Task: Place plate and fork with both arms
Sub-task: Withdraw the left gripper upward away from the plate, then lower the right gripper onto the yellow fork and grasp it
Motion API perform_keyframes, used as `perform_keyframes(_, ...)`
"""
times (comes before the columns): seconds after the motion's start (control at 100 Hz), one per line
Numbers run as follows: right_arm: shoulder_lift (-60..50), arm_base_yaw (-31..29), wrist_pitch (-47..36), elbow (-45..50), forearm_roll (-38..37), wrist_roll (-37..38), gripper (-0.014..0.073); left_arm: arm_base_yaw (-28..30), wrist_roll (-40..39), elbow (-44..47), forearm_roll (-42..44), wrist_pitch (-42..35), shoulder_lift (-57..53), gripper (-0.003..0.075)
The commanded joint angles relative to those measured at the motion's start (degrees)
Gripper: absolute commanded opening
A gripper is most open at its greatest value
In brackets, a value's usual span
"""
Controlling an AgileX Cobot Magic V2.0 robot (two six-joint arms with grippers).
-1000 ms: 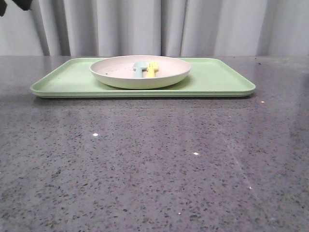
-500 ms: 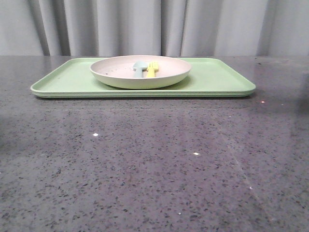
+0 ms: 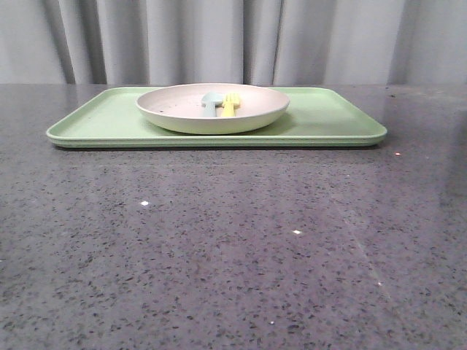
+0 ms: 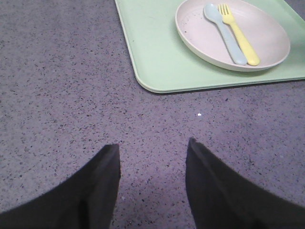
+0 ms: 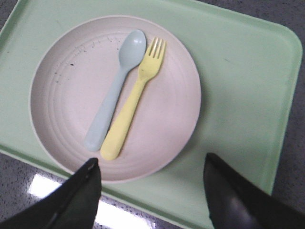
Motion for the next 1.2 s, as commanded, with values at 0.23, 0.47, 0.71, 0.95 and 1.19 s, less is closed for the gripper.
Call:
perform_keyframes(0.23,12.61,-0.06,7.77,-18.23,0.32,5.04,0.0465,0.03,-0.59,-1.55,-0.55,-2.64,0.0,0.0322)
perform_keyframes(0.47,17.64,-0.06,7.75,-20.67,3.53,8.47,0.0465,0.03,-0.59,-1.55,-0.55,-2.55,0.0,0.0322)
perform_keyframes(0.71,20.4,-0.06,6.99,-20.67,4.35,9.22,0.0465,0.03,-0.59,-1.55,-0.55,-2.34,0.0,0.0322)
perform_keyframes(0.95,22.12,-0.06,5.73,-20.67,5.0,9.28,0.0465,0.03,-0.59,-1.55,-0.55,-2.34,0.0,0.0321)
perform_keyframes(1.19,23.39,-0.12,5.25,-20.67,4.93,9.28,0.0465,0.03,-0.59,-1.55,-0.79,-2.34,0.0,0.0321)
